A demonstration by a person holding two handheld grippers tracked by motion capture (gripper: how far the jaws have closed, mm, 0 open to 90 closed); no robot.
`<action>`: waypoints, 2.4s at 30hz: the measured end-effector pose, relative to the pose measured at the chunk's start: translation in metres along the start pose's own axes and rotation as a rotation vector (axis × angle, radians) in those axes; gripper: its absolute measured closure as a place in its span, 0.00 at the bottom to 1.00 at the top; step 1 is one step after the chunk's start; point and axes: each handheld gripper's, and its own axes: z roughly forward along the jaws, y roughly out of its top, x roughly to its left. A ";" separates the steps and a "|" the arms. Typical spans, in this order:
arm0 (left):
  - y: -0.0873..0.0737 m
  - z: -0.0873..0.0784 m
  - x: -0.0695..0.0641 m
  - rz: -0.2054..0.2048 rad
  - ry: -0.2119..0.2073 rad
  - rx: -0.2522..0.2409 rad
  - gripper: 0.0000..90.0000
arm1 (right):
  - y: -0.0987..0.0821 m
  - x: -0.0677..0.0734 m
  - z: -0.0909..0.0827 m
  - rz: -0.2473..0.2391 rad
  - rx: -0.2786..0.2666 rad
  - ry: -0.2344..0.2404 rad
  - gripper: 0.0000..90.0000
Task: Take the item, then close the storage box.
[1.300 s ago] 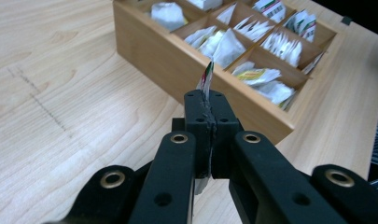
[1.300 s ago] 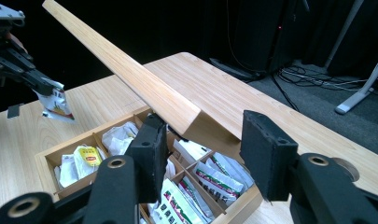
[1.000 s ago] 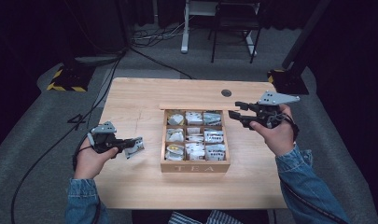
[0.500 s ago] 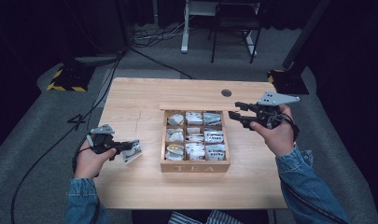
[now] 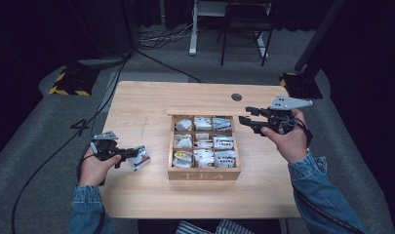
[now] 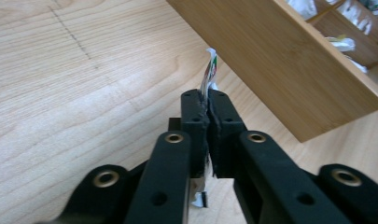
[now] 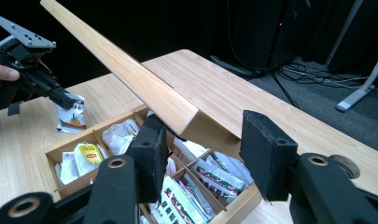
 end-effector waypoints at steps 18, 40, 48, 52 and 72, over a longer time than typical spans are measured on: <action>0.002 -0.008 0.001 0.004 0.174 -0.029 0.31 | 0.001 0.000 0.000 0.002 -0.001 -0.002 0.58; 0.011 -0.025 -0.021 0.072 0.175 -0.081 0.30 | -0.005 0.007 -0.003 -0.013 0.014 -0.004 0.58; 0.010 -0.023 -0.020 0.062 0.175 -0.077 0.31 | -0.014 0.012 -0.006 -0.006 0.032 0.007 0.58; 0.011 -0.021 -0.019 0.068 0.169 -0.070 0.31 | -0.020 0.017 -0.007 -0.004 0.043 0.009 0.58; 0.010 -0.013 -0.016 0.058 0.157 -0.050 0.31 | -0.053 0.035 -0.010 -0.014 0.097 0.012 0.57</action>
